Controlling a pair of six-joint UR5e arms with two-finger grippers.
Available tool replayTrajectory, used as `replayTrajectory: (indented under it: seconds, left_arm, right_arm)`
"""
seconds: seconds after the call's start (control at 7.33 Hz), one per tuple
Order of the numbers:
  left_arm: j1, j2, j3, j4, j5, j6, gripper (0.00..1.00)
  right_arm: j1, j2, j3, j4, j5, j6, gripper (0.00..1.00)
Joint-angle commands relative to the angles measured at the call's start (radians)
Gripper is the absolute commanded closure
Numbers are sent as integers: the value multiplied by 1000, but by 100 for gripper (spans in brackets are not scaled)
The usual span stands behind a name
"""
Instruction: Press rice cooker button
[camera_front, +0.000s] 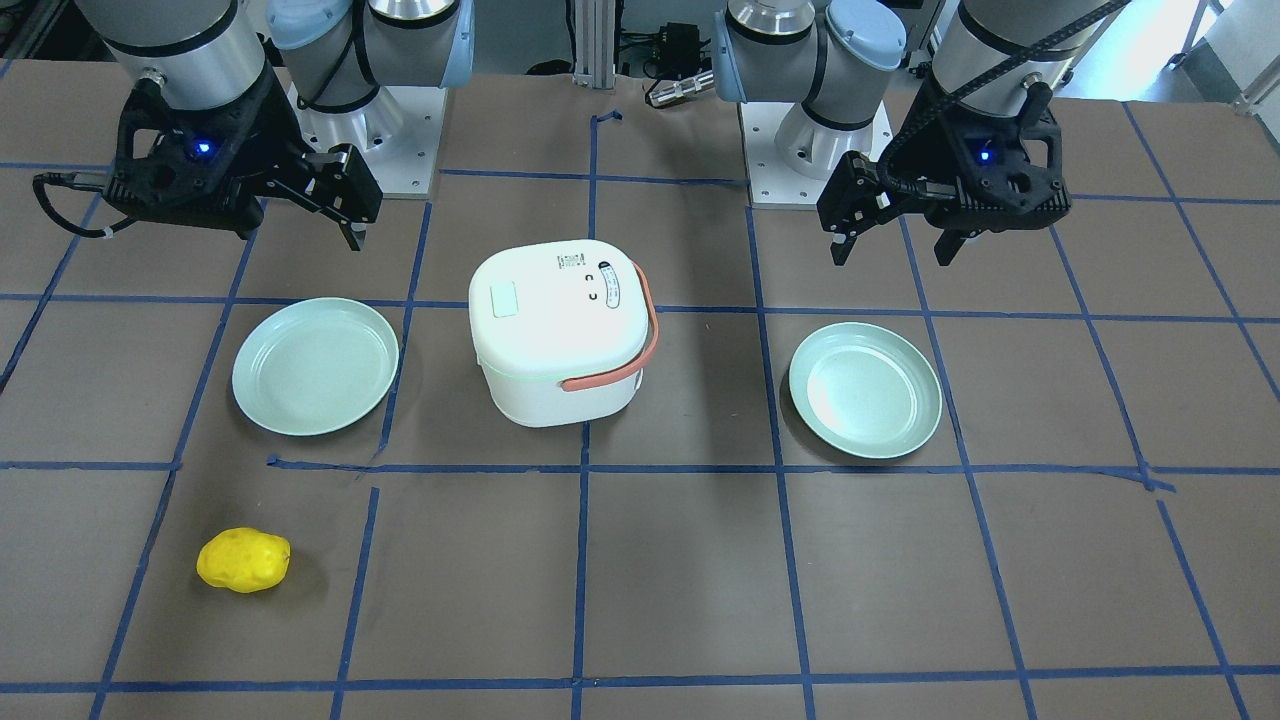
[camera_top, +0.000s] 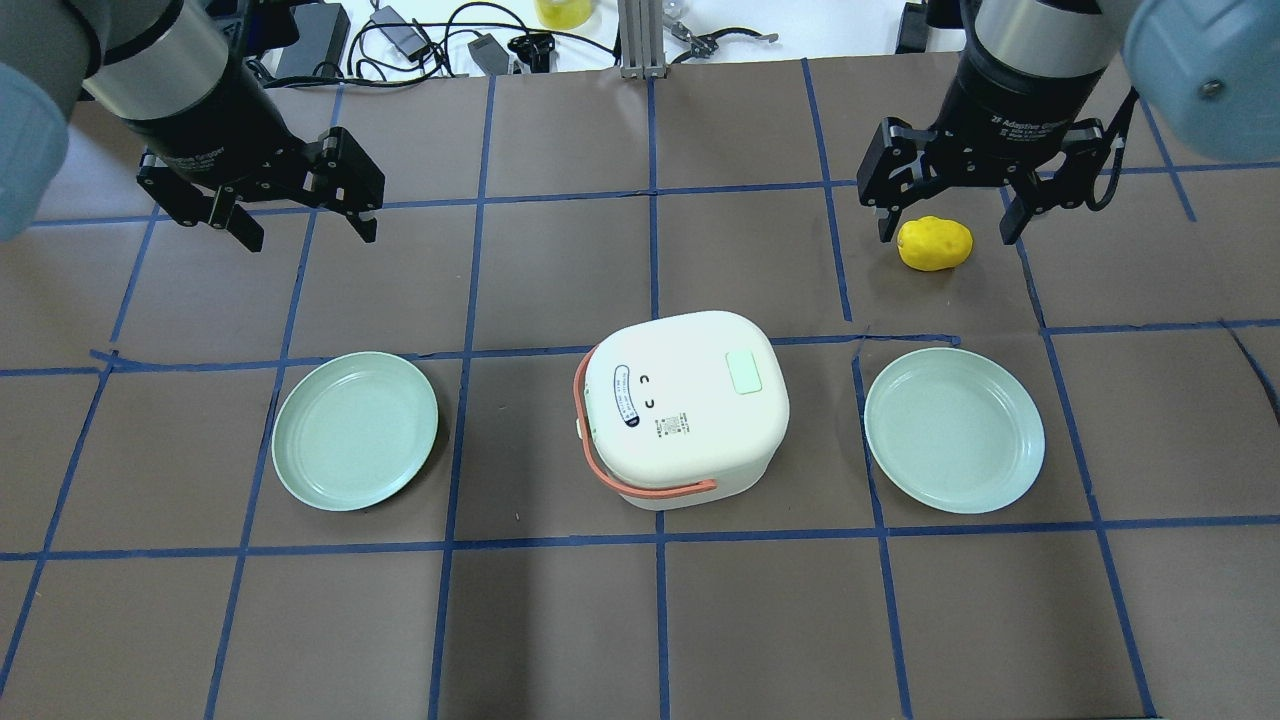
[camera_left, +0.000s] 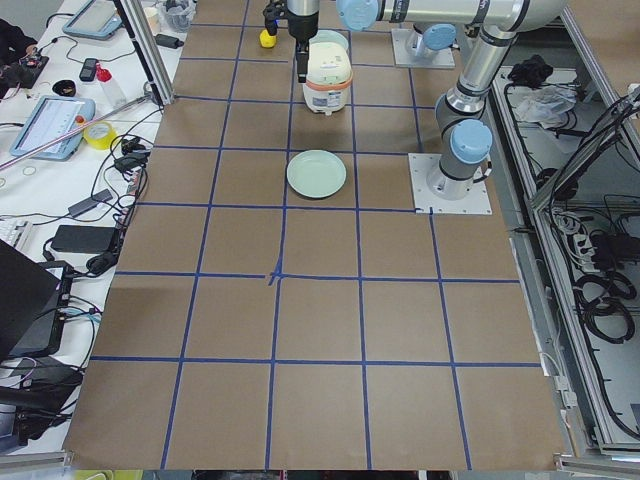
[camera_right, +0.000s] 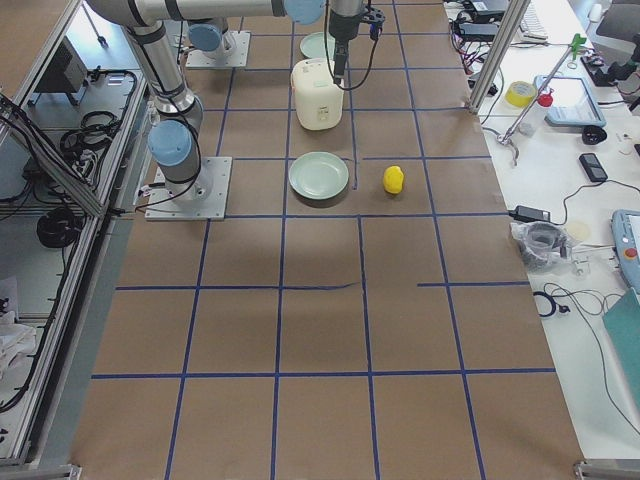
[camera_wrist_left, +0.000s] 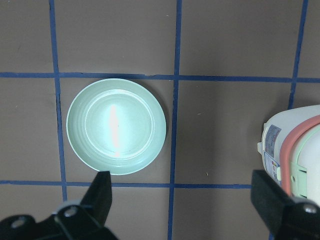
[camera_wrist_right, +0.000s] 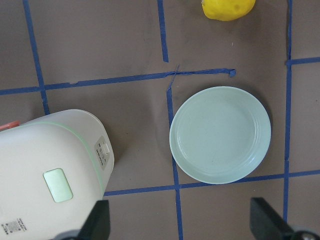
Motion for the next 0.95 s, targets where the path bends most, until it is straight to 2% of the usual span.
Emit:
replayTrajectory:
  seconds: [0.0,0.82]
  left_arm:
    - [0,0,0,0,0,0,0]
    - [0,0,0,0,0,-1,0]
  right_arm:
    - [0,-2,-7,-1,4,-4,0]
    - [6,-3,-24,1,-7,8,0]
